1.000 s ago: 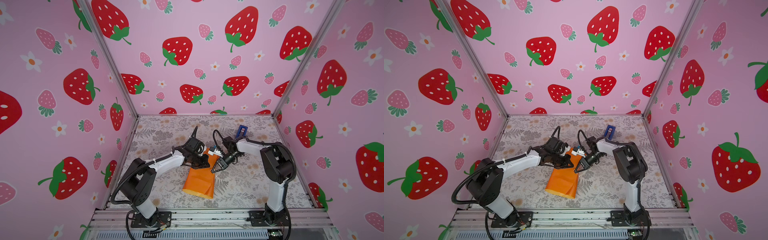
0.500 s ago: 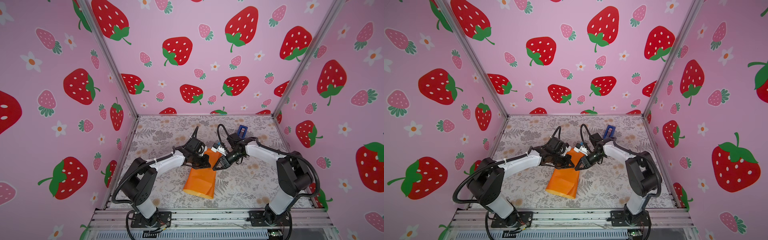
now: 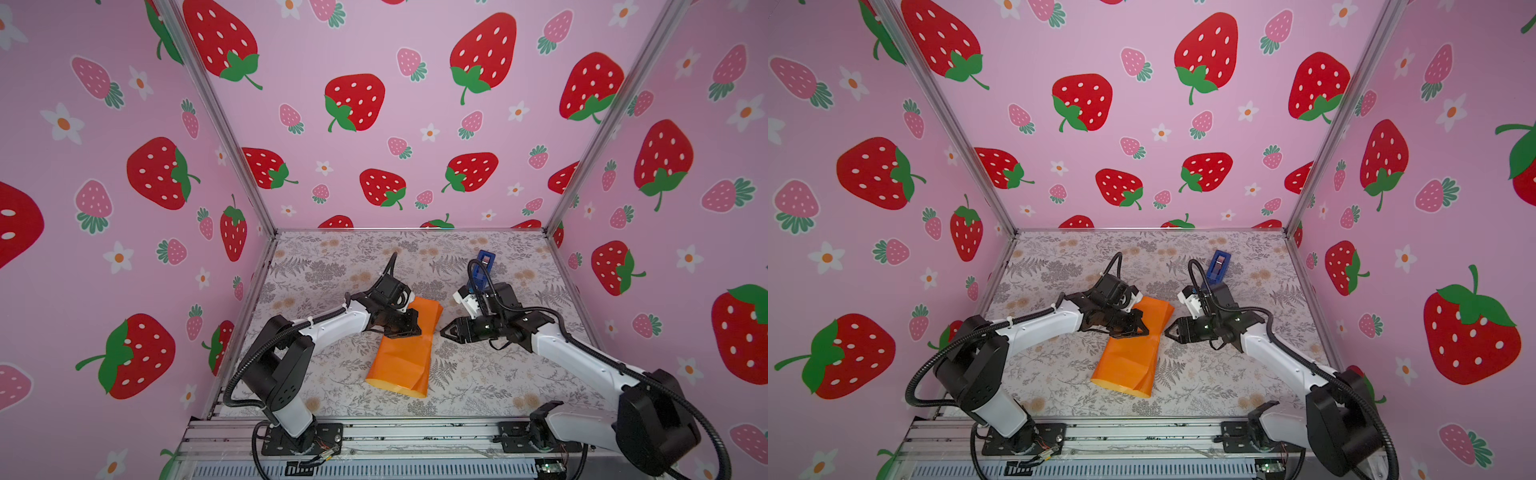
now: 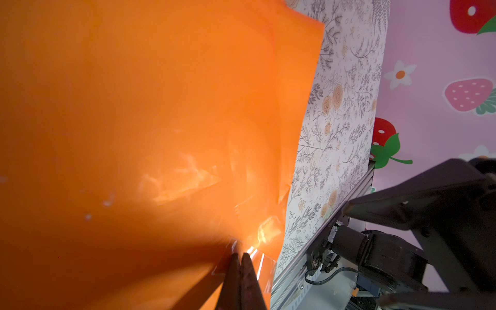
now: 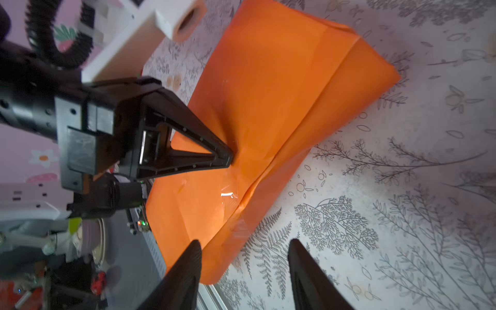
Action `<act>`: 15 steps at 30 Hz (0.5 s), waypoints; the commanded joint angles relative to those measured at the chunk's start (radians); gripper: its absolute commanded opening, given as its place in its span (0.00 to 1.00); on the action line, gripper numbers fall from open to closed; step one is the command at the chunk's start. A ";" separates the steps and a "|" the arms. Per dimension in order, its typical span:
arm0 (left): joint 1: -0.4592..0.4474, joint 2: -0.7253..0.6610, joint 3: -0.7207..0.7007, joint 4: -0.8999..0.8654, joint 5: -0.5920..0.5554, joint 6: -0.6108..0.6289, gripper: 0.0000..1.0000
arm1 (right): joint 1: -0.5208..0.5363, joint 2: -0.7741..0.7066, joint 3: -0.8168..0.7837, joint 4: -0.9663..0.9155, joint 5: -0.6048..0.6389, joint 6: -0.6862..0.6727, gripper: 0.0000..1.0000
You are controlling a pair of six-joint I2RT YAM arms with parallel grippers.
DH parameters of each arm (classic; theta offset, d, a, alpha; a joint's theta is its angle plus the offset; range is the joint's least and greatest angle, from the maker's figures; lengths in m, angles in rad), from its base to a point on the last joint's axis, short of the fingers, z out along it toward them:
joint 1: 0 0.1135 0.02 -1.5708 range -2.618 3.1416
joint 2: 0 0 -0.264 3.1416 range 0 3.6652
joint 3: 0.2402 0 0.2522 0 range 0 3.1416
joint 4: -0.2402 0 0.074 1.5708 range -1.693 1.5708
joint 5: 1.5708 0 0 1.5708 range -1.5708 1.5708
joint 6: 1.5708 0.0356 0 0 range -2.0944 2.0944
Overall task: Wrap a gift box in wrapping paper
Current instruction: Stick the wrapping paper to the gift box.
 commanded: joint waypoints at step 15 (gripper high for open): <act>0.003 0.061 -0.033 -0.188 -0.112 0.026 0.00 | 0.060 0.150 -0.396 1.045 -0.186 0.443 0.58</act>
